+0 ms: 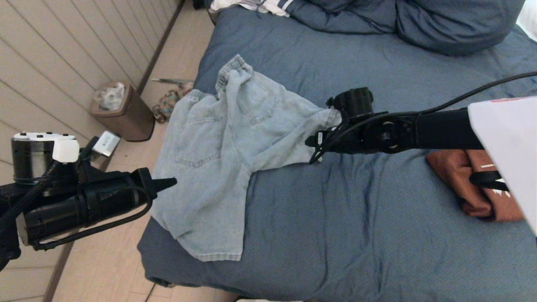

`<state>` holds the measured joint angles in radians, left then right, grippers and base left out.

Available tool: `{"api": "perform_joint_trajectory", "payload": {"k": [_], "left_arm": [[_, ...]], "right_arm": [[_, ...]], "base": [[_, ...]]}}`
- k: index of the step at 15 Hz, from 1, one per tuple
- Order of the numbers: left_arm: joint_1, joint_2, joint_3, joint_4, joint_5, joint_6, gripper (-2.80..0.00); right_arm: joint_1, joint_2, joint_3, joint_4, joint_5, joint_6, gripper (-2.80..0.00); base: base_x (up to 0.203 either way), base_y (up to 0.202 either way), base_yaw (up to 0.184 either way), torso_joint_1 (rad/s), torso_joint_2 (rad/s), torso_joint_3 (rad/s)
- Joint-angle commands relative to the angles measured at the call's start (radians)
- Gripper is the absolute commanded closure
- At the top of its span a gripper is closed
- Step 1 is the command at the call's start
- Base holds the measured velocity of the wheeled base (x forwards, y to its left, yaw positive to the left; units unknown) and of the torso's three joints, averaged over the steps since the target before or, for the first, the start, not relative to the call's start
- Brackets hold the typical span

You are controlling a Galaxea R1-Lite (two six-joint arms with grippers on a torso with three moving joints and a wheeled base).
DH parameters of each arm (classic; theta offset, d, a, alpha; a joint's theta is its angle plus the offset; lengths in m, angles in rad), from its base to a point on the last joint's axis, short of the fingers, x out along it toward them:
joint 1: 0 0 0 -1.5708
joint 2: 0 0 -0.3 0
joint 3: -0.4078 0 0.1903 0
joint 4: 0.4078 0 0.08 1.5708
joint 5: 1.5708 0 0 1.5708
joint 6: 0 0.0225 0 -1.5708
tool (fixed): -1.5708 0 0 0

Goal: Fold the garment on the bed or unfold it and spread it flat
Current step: Unford the blue shorts

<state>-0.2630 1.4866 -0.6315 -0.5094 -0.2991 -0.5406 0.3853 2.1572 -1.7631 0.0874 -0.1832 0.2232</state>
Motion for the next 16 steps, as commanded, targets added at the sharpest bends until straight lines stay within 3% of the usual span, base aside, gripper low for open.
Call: {"api": "perform_joint_trajectory", "payload": {"k": [1, 4, 5, 11, 16], "left_arm": [[0.000, 0.003, 0.000, -0.003, -0.002, -0.004, 0.00], [-0.001, 0.004, 0.001, -0.003, -0.002, -0.004, 0.00], [0.001, 0.004, 0.001, -0.003, -0.002, -0.004, 0.00], [-0.009, 0.001, 0.006, -0.003, -0.012, -0.010, 0.00], [-0.010, 0.016, 0.006, -0.003, -0.015, -0.015, 0.00]], "right_arm": [[-0.005, 0.076, -0.040, 0.001, 0.001, 0.001, -2.80], [-0.004, 0.120, -0.075, 0.000, 0.001, 0.006, -2.80], [-0.003, 0.125, -0.078, -0.001, -0.002, 0.010, 0.00], [0.007, 0.112, -0.052, -0.002, -0.005, 0.013, 0.00], [0.058, 0.017, 0.080, -0.008, -0.004, 0.017, 0.00]], "base": [[0.000, 0.000, 0.000, 0.000, 0.00, 0.000], [0.000, 0.000, 0.000, 0.000, 0.00, 0.000], [0.000, 0.000, 0.000, 0.000, 0.00, 0.000], [0.000, 0.000, 0.000, 0.000, 0.00, 0.000], [0.000, 0.000, 0.000, 0.000, 0.00, 0.000]]}}
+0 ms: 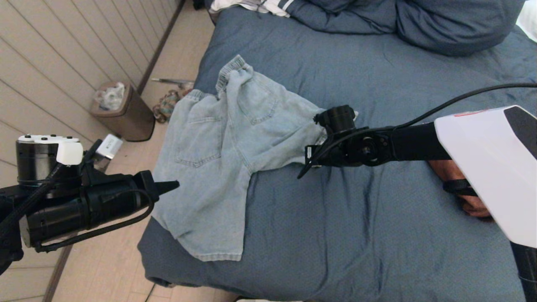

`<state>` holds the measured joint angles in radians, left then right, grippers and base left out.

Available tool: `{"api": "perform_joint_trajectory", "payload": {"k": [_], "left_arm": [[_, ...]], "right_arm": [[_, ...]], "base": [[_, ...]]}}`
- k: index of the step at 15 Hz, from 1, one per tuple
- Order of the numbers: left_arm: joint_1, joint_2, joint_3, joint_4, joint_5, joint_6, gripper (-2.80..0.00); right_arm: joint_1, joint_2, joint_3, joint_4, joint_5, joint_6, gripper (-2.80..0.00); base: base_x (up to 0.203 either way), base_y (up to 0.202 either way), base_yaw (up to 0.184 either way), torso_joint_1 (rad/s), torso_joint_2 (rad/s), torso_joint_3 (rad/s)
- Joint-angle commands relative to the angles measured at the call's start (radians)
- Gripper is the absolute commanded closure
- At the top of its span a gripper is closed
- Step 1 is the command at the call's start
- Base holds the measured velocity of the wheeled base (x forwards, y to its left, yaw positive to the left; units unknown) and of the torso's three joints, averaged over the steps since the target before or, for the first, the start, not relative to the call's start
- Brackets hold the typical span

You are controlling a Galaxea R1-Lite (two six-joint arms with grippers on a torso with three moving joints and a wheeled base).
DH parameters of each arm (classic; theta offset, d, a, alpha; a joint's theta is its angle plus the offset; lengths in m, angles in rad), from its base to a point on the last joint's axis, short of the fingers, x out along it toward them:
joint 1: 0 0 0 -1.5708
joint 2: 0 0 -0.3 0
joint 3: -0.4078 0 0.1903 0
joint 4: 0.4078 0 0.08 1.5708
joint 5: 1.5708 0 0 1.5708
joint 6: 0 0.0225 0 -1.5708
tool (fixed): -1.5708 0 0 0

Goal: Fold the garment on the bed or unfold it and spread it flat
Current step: Unford the blue shorts

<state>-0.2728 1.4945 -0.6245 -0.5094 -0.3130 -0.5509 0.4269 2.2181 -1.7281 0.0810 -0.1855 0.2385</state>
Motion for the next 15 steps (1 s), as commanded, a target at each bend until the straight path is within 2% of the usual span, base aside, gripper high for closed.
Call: {"api": "perform_joint_trajectory", "payload": {"k": [1, 6, 10, 15], "left_arm": [[0.000, 0.009, -0.001, -0.003, -0.001, -0.004, 0.00], [-0.002, -0.004, 0.002, -0.003, -0.003, -0.006, 0.00], [-0.002, -0.041, 0.013, -0.003, -0.025, -0.006, 0.00], [-0.003, -0.083, 0.031, -0.001, -0.048, -0.006, 0.00]], "right_arm": [[0.028, -0.073, 0.081, -0.002, -0.002, 0.003, 0.00], [0.035, -0.265, 0.287, -0.001, -0.002, 0.006, 0.00], [0.057, -0.455, 0.531, 0.001, -0.002, 0.007, 0.00], [0.094, -0.536, 0.749, -0.001, -0.003, 0.043, 0.00]], "base": [[0.000, 0.000, 0.000, 0.000, 0.00, 0.000], [0.000, 0.000, 0.000, 0.000, 0.00, 0.000], [0.000, 0.000, 0.000, 0.000, 0.00, 0.000], [0.000, 0.000, 0.000, 0.000, 0.00, 0.000]]}}
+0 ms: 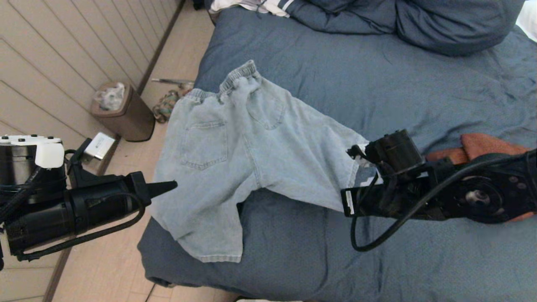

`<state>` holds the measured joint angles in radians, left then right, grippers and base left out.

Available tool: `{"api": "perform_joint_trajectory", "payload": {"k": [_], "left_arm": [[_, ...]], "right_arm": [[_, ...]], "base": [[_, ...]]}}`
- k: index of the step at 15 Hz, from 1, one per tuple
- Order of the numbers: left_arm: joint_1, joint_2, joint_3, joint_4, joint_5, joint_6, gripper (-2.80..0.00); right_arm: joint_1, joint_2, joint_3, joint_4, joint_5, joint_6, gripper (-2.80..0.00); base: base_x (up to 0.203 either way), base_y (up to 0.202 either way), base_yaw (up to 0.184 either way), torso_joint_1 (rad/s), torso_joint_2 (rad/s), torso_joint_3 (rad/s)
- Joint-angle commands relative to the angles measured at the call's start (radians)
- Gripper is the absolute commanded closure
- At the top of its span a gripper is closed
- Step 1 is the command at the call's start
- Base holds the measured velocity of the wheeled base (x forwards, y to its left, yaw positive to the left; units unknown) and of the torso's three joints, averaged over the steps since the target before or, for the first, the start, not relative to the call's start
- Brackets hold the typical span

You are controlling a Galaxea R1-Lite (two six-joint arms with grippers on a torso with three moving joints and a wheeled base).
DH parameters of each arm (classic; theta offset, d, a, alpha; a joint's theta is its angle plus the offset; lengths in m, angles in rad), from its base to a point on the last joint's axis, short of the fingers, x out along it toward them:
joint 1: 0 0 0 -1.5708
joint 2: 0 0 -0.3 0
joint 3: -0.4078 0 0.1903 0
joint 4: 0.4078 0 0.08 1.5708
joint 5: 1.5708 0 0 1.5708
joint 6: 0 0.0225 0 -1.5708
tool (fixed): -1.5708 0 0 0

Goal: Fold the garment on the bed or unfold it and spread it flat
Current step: Unford the blue shorts

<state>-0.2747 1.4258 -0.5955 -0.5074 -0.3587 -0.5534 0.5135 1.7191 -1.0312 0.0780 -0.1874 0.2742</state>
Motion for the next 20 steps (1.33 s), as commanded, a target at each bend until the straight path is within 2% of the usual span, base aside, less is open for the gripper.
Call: {"api": "perform_joint_trajectory", "payload": {"k": [1, 5, 9, 10, 17, 18, 20], "left_arm": [[-0.005, -0.014, 0.004, -0.005, -0.002, -0.003, 0.00], [-0.009, -0.013, 0.005, -0.004, -0.002, -0.003, 0.00], [-0.015, -0.013, 0.008, -0.004, -0.002, -0.003, 0.00], [-0.015, -0.013, 0.008, -0.004, -0.002, -0.003, 0.00], [-0.047, -0.010, 0.020, -0.004, -0.002, -0.003, 0.00], [-0.047, -0.003, 0.019, -0.005, -0.002, -0.002, 0.00], [-0.047, 0.019, 0.015, -0.005, 0.001, 0.000, 0.00]], "right_arm": [[0.009, -0.037, 0.078, 0.000, -0.001, 0.011, 0.00], [0.019, 0.006, 0.130, -0.007, 0.003, 0.014, 0.00], [0.018, 0.064, 0.184, -0.157, -0.004, 0.007, 0.00], [0.019, 0.071, 0.202, -0.183, -0.006, 0.003, -2.80], [0.003, -0.042, 0.170, -0.212, 0.016, -0.016, -2.80], [-0.015, -0.075, 0.170, -0.212, 0.041, -0.017, -2.80], [-0.106, -0.109, 0.174, -0.212, 0.138, -0.014, -2.80]], "base": [[0.000, 0.000, 0.000, 0.000, 0.00, 0.000], [0.000, 0.000, 0.000, 0.000, 0.00, 0.000], [0.000, 0.000, 0.000, 0.000, 0.00, 0.000], [0.000, 0.000, 0.000, 0.000, 0.00, 0.000], [0.000, 0.000, 0.000, 0.000, 0.00, 0.000], [0.000, 0.000, 0.000, 0.000, 0.00, 0.000], [0.000, 0.000, 0.000, 0.000, 0.00, 0.000]]}}
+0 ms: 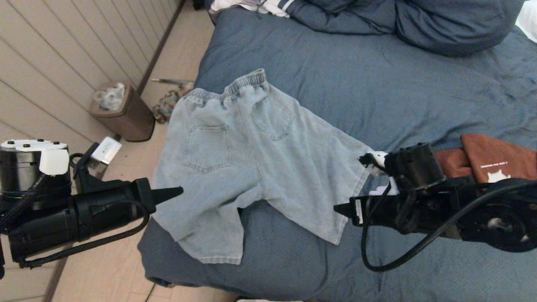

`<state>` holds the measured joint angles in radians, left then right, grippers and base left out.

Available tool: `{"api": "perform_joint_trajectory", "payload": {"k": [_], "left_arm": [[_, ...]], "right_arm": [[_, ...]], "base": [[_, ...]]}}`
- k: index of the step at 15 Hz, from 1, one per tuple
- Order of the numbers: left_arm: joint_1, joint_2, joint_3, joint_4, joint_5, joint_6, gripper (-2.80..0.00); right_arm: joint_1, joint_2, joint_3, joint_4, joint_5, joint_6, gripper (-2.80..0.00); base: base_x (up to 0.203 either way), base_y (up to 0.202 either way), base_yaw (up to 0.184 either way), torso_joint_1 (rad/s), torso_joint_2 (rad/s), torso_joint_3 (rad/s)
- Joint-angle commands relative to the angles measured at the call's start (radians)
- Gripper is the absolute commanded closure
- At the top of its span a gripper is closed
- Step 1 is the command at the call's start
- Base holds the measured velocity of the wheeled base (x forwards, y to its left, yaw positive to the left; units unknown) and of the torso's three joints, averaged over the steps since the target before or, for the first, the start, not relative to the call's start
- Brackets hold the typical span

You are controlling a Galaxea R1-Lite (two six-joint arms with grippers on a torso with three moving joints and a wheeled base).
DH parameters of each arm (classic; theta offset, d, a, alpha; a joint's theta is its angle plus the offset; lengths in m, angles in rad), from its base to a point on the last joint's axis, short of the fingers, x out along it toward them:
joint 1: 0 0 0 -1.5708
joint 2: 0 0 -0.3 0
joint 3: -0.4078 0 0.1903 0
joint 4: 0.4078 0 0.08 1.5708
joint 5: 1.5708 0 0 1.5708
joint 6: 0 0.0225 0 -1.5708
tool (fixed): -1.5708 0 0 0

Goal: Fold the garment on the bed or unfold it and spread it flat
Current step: Unford the blue shorts

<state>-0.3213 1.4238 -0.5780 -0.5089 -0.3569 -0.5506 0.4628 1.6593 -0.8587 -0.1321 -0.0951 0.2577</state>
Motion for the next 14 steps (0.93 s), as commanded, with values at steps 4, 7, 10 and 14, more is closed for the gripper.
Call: {"api": "perform_joint_trajectory", "payload": {"k": [4, 7, 10, 14], "left_arm": [[0.002, 0.122, -0.012, -0.034, 0.004, -0.002, 0.00], [0.003, 0.244, -0.008, -0.175, 0.014, -0.003, 0.00], [0.004, 0.225, 0.002, -0.187, 0.016, -0.003, 0.00], [0.004, 0.171, 0.023, -0.186, 0.041, -0.001, 0.00]], "right_arm": [[-0.259, -0.107, 0.030, 0.004, 0.312, -0.005, 0.00], [-0.275, -0.077, 0.034, 0.000, 0.353, -0.006, 0.00], [-0.295, -0.097, 0.037, 0.000, 0.356, -0.004, 0.00], [-0.294, -0.102, 0.047, 0.000, 0.356, 0.000, 0.00]], "base": [[0.000, 0.000, 0.000, 0.000, 0.00, 0.000], [0.000, 0.000, 0.000, 0.000, 0.00, 0.000], [0.000, 0.000, 0.000, 0.000, 0.00, 0.000], [0.000, 0.000, 0.000, 0.000, 0.00, 0.000]]}}
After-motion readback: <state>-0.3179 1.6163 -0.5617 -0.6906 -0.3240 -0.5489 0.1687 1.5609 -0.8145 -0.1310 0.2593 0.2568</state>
